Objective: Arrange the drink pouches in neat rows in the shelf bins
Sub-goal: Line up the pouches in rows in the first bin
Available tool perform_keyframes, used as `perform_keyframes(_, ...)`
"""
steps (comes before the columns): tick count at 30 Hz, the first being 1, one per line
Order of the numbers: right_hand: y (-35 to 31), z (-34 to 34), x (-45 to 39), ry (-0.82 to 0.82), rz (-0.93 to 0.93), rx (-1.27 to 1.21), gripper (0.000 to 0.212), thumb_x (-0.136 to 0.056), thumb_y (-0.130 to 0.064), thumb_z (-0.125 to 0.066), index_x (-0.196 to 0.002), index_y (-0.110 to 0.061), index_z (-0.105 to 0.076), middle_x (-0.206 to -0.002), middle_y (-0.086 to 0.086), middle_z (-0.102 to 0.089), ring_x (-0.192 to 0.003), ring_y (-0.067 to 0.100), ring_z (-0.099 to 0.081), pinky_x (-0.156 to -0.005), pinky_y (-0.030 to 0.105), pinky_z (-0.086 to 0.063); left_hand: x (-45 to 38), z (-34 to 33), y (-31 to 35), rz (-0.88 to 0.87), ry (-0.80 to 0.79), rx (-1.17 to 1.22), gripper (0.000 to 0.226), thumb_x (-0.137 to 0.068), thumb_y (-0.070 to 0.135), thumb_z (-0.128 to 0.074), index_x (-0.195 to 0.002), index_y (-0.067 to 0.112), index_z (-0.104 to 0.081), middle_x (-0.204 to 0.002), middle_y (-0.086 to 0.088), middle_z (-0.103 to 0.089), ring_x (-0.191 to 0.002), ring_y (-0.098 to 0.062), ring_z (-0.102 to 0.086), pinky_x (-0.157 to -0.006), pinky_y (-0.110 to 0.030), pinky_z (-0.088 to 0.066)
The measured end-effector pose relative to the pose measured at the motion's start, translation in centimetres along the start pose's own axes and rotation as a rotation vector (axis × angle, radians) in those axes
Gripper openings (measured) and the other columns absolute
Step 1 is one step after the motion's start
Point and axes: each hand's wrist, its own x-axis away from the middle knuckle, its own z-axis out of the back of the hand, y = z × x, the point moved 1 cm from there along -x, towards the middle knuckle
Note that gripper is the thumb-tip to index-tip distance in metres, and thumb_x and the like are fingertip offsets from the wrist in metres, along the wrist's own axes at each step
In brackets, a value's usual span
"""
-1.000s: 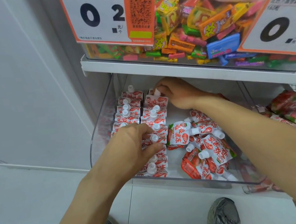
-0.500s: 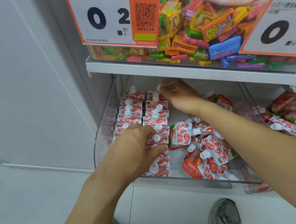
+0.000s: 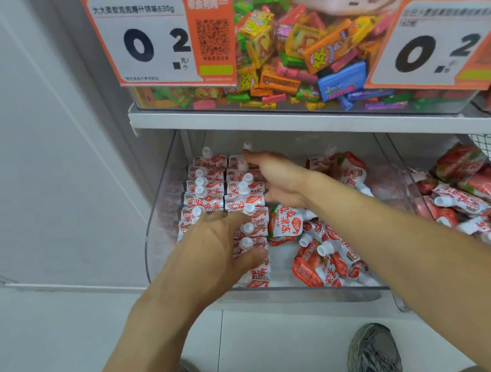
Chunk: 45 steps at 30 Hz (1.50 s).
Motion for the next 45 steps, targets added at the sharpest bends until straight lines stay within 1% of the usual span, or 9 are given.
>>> perform_keyframes(3, -0.5, 0.8, 2.0, -0.024, -0.003, -0.030, 0.037, -0.104, -0.039, -0.044, -0.131, -0.016, -0.055, -0.134, 0.009, -0.061, -0.111, 0.024, -0.063, -0.094, 0.040, -0.052, -0.2, 0.1, -0.2, 0.024, 0.013, -0.009, 0.060, -0.081, 0.056, -0.065, -0.133, 0.029, -0.052, -0.125, 0.004, -0.058, -0.112, -0.015, -0.054, -0.092, -0.029, -0.047)
perform_keyframes(6, -1.3, 3.3, 6.0, 0.243, 0.251, 0.805, 0.052, -0.099, -0.039, -0.052, -0.147, -0.025, -0.039, -0.146, 0.003, -0.051, -0.115, 0.023, -0.060, -0.091, 0.032, -0.049, -0.5, 0.0, 0.3, 0.025, 0.104, -0.027, 0.056, -0.081, 0.054, -0.066, -0.128, 0.024, -0.057, -0.121, 0.003, -0.061, -0.111, -0.015, -0.054, -0.089, -0.026, -0.046)
perform_keyframes(9, -0.2, 5.7, 11.5, 0.321, 0.504, 1.182, 0.040, -0.092, -0.040, -0.062, -0.130, -0.027, -0.058, -0.126, -0.003, -0.065, -0.111, 0.017, -0.061, -0.095, 0.031, -0.048, -1.0, -0.3, 2.1, -0.058, 0.252, -0.010, 0.037, -0.084, 0.045, -0.067, -0.113, 0.023, -0.065, -0.107, 0.005, -0.064, -0.103, -0.012, -0.056, -0.080, -0.018, -0.038)
perform_keyframes(14, 3.4, 7.3, 15.8, 0.120, 0.241, 1.536, 0.076, -0.071, -0.072, -0.067, -0.137, -0.041, -0.046, -0.134, -0.011, -0.046, -0.126, 0.016, -0.042, -0.097, 0.043, -0.048, -1.8, -2.6, 6.0, -0.185, 0.125, 0.080, 0.033, -0.081, 0.041, -0.071, -0.108, 0.023, -0.067, -0.095, 0.008, -0.062, -0.085, -0.007, -0.057, -0.074, -0.019, -0.044)
perform_keyframes(17, 4.1, 7.0, 14.9, 0.145, 0.269, 1.641, 0.065, -0.078, -0.057, -0.071, -0.136, -0.042, -0.047, -0.133, -0.002, -0.043, -0.126, 0.027, -0.041, -0.092, 0.044, -0.048, -2.1, -3.9, 7.4, -0.185, -0.061, 0.073, 0.036, -0.079, 0.036, -0.075, -0.109, 0.019, -0.065, -0.092, 0.004, -0.063, -0.083, -0.014, -0.060, -0.070, -0.025, -0.045)
perform_keyframes(22, 4.1, 8.1, 13.5, 0.224, 0.397, 1.592, 0.014, -0.091, -0.017, -0.063, -0.103, -0.024, -0.064, -0.097, 0.003, -0.060, -0.088, 0.028, -0.063, -0.068, 0.036, -0.053, -2.7, -5.0, 7.3, -0.104, -0.133, 0.061, 0.066, -0.075, 0.036, -0.079, -0.129, 0.027, -0.044, -0.095, 0.007, -0.061, -0.075, -0.007, -0.058, -0.066, -0.023, -0.047)
perform_keyframes(34, 3.6, 10.1, 15.0, 0.461, 0.604, 1.328, 0.026, -0.089, 0.001, -0.063, -0.109, -0.015, -0.064, -0.102, 0.003, -0.070, -0.091, 0.023, -0.066, -0.072, 0.026, -0.041, -4.8, -5.7, 7.8, 0.076, -0.379, -0.188, 0.064, -0.072, 0.042, -0.081, -0.123, 0.017, -0.051, -0.118, -0.003, -0.060, -0.099, -0.019, -0.057, -0.075, -0.022, -0.041)
perform_keyframes(38, 3.6, 10.1, 15.3, 0.533, 0.711, 1.181, 0.016, -0.092, -0.002, -0.063, -0.105, -0.010, -0.065, -0.104, 0.005, -0.073, -0.092, 0.025, -0.069, -0.076, 0.034, -0.055, -4.5, -4.2, 7.8, 0.120, -0.273, -0.101, 0.072, -0.063, 0.033, -0.088, -0.123, 0.018, -0.051, -0.110, 0.001, -0.062, -0.090, -0.016, -0.059, -0.076, -0.026, -0.051)
perform_keyframes(45, 3.3, 9.4, 15.8, 0.639, 0.709, 1.000, 0.010, -0.100, -0.016, -0.053, -0.106, -0.012, -0.060, -0.094, 0.004, -0.071, -0.079, 0.021, -0.065, -0.062, 0.026, -0.042, -2.4, -1.0, 5.7, 0.226, 0.124, 0.281, 0.031, -0.067, 0.019, -0.085, -0.087, 0.021, -0.061, -0.087, 0.008, -0.067, -0.069, -0.009, -0.066, -0.064, -0.027, -0.054)
